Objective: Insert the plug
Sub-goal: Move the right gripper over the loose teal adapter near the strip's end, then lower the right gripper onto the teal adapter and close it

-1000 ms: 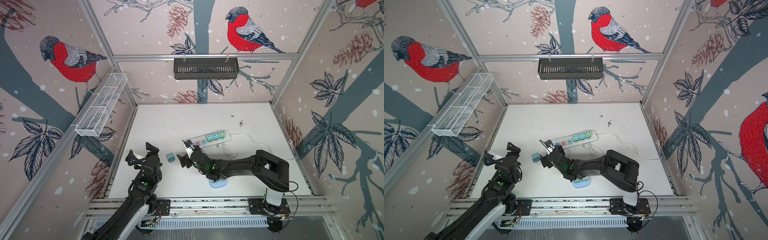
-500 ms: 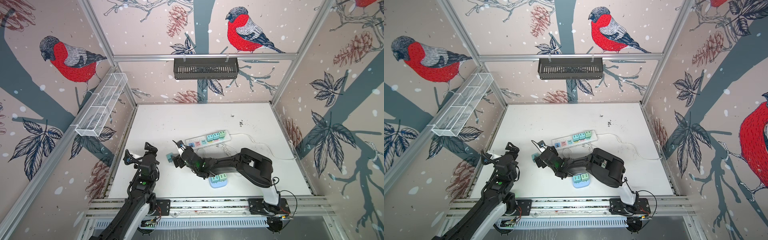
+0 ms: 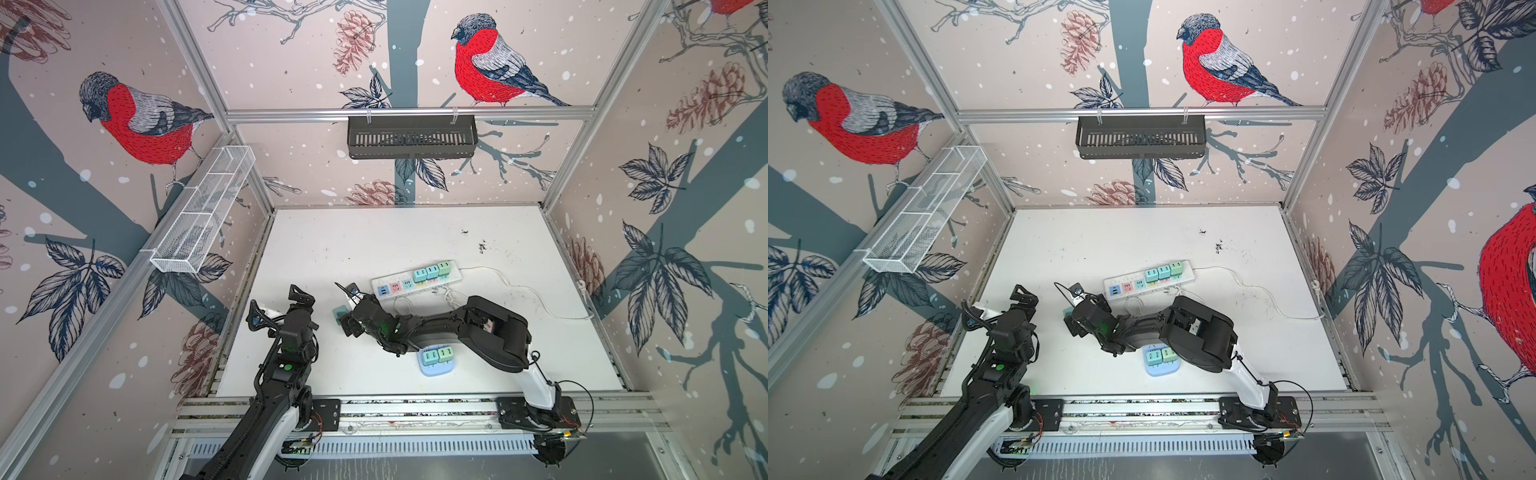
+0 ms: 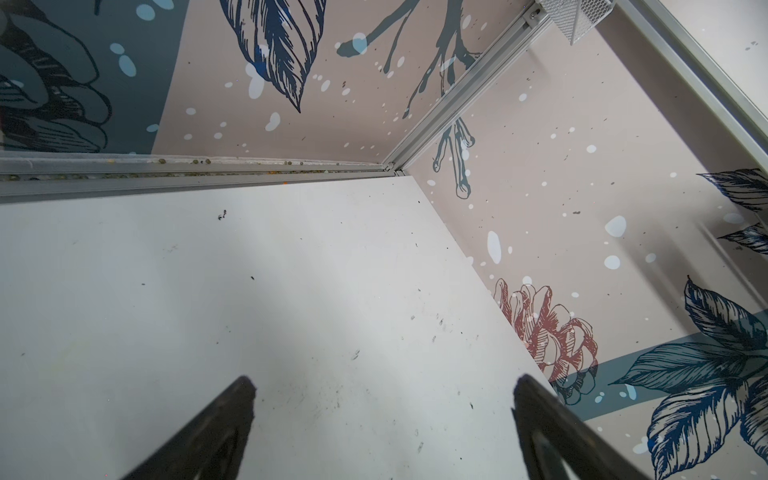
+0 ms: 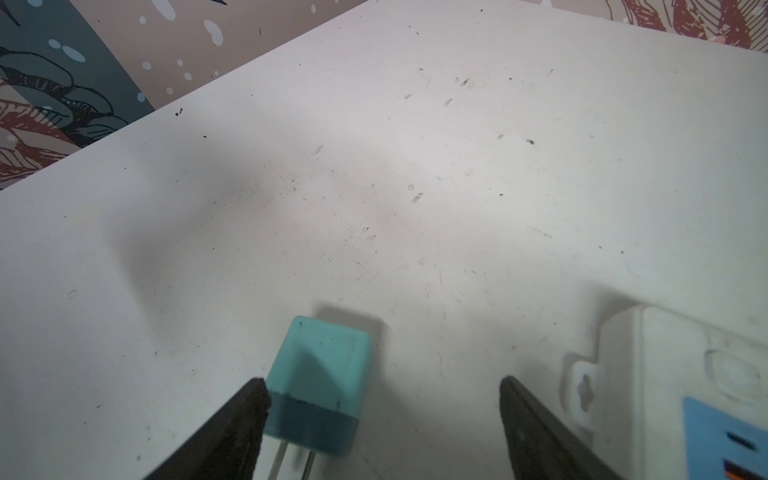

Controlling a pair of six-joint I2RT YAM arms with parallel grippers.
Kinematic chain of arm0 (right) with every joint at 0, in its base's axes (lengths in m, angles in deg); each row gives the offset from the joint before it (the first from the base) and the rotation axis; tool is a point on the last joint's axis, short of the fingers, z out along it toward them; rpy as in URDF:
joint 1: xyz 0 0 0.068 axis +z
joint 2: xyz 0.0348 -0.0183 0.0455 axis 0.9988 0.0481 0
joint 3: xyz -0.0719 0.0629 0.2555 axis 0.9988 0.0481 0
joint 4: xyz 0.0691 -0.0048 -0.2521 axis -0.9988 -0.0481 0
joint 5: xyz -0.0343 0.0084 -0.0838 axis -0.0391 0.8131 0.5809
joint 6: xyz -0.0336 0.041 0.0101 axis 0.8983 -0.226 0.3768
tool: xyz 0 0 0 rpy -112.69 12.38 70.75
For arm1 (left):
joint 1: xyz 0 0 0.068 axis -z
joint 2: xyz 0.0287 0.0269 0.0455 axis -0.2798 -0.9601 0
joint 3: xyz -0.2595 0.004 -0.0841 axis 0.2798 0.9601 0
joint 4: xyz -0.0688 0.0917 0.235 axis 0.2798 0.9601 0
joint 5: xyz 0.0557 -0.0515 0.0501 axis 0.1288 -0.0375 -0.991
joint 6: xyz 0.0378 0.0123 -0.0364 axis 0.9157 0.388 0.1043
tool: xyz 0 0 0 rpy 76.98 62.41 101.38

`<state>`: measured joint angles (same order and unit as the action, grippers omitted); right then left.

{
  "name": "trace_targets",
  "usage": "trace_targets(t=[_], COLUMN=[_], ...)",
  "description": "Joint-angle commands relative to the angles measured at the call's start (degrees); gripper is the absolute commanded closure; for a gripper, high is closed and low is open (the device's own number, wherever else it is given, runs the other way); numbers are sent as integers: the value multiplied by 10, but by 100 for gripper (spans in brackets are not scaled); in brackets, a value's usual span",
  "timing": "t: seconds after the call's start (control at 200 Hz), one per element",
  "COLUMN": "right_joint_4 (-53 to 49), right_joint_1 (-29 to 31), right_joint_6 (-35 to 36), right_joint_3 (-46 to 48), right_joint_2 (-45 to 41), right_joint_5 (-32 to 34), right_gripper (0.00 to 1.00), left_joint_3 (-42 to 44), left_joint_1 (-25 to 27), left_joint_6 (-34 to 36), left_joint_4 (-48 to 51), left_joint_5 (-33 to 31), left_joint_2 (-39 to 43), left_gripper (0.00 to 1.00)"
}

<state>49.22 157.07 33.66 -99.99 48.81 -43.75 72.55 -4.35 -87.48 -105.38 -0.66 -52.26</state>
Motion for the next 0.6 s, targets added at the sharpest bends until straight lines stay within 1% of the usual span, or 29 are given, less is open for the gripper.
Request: trace_targets(t=[0.0, 0.26, 0.435, 0.595], right_joint_4=[-1, -36, -49, -69], right_joint_1=[6, 16, 15, 16], right_joint_6=[-12, -7, -6, -28], right_joint_3=[-15, -68, -79, -94], right_joint_2=[9, 47, 58, 84], right_joint_5=[-7, 5, 18, 19], right_gripper=[14, 15, 16, 18], left_joint_3=[0, 0, 1, 1], left_joint_1=[-1, -1, -1, -1], left_joint_6=[-11, -14, -15, -16], left_joint_4=[0, 3, 2, 4], left_joint_5=[-13, -15, -15, -16], left_joint_2=[0, 3, 2, 2], left_gripper=[4, 4, 4, 4])
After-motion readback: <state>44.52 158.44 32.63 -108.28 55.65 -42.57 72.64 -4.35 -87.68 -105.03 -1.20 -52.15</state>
